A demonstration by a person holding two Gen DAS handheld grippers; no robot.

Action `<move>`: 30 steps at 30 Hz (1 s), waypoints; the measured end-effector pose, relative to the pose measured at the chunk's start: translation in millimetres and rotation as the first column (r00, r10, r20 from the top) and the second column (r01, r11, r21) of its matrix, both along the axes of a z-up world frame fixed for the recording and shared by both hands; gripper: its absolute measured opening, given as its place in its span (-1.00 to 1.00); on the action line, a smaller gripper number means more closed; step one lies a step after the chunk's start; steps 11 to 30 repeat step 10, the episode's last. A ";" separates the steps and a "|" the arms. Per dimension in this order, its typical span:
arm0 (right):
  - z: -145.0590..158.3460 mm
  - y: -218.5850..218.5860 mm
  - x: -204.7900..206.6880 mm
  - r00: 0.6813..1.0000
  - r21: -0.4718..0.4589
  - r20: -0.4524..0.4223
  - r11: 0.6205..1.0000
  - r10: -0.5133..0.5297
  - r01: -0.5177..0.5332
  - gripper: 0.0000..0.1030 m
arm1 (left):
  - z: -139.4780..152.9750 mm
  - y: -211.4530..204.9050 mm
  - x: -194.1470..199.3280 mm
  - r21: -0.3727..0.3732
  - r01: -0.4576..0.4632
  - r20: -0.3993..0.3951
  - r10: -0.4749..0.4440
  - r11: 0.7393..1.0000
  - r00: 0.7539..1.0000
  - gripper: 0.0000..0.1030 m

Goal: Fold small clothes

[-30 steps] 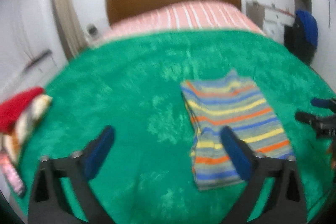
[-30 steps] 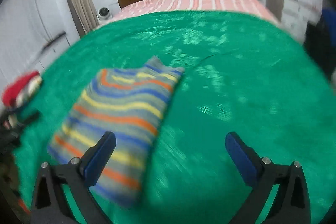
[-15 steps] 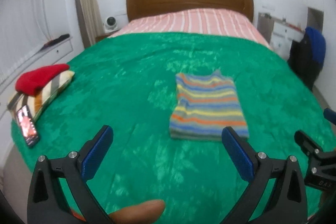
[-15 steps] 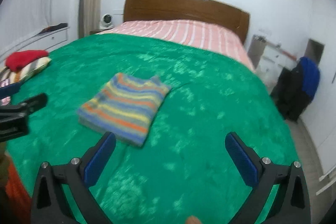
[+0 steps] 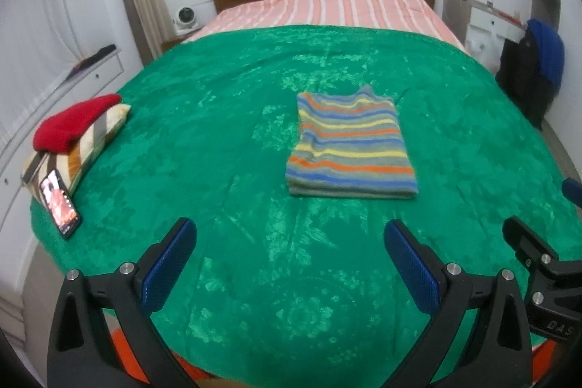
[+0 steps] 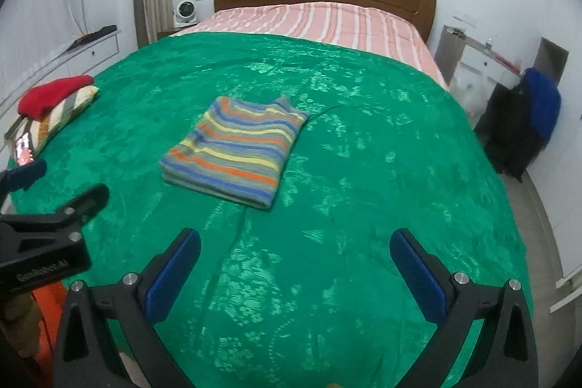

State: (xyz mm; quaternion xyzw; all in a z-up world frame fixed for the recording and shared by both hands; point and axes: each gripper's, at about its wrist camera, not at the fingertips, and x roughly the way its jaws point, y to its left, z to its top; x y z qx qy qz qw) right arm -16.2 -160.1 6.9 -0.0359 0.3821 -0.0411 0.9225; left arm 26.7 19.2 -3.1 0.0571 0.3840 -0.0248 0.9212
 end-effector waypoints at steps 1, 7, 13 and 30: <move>-0.4 -1.3 -0.2 1.000 -0.005 -0.002 1.000 -0.009 0.009 0.99 | -0.4 0.1 -1.1 -0.005 0.004 0.000 -0.004 1.000 1.000 1.00; -3.0 -8.4 -2.9 1.000 0.008 -0.010 1.000 -0.026 0.026 0.99 | -3.2 -2.6 -2.2 -0.023 0.006 -0.013 -0.006 1.000 1.000 1.00; -3.7 -9.0 -3.2 1.000 0.016 -0.013 1.000 -0.020 0.020 0.99 | -1.5 -7.4 -5.4 0.001 0.012 0.006 -0.012 1.000 1.000 0.99; -3.7 -9.0 -3.2 1.000 0.016 -0.013 1.000 -0.020 0.020 0.99 | -1.5 -7.4 -5.4 0.001 0.012 0.006 -0.012 1.000 1.000 0.99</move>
